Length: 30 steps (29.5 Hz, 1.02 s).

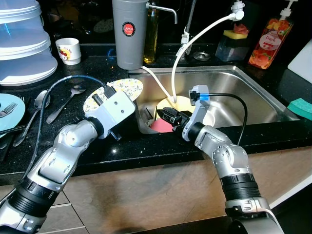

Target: Kitchen organization

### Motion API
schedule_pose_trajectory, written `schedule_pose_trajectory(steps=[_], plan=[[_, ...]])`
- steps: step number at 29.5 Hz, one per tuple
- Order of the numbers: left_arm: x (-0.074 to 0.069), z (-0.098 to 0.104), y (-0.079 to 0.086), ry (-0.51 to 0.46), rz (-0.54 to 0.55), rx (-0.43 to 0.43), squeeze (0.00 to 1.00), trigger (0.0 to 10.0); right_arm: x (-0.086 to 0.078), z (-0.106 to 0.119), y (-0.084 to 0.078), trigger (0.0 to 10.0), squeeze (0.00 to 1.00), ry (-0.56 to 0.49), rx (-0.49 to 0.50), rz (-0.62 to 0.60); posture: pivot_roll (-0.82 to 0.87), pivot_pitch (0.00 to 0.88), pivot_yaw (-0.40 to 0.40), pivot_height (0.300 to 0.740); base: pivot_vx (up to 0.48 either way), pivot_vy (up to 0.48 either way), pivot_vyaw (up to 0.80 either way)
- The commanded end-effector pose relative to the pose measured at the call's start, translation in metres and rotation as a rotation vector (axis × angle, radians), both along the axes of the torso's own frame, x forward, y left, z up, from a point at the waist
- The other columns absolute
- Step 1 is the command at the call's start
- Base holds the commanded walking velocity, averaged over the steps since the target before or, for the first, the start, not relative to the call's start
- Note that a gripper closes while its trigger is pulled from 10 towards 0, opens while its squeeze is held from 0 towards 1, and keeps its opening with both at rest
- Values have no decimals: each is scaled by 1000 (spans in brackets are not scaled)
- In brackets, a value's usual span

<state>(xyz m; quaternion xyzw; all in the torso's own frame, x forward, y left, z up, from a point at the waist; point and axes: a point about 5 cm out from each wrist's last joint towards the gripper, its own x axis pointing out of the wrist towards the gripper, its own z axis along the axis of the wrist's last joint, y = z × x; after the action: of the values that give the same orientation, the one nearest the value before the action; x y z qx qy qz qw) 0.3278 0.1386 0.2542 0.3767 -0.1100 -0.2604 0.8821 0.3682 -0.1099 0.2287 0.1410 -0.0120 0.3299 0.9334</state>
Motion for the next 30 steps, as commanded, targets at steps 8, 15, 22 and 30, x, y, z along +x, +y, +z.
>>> schedule_pose_trajectory(steps=[8,15,22,30], plan=[[1,3,-8,-113,-58,17,0,0,2,1,-2,10000,0,26,77,-34,112,97,-28,740,0,0,0],[-11,-6,-17,-186,-198,143,0,0,-4,6,13,10000,1000,86,181,48,109,103,-25,740,0,0,0],[-15,-26,-14,-171,-240,235,0,0,0,24,16,10000,1000,97,312,39,111,109,-26,740,0,0,0],[-15,-35,-11,-171,-240,261,0,0,7,28,14,10000,0,144,324,5,110,104,-36,740,0,0,0]])
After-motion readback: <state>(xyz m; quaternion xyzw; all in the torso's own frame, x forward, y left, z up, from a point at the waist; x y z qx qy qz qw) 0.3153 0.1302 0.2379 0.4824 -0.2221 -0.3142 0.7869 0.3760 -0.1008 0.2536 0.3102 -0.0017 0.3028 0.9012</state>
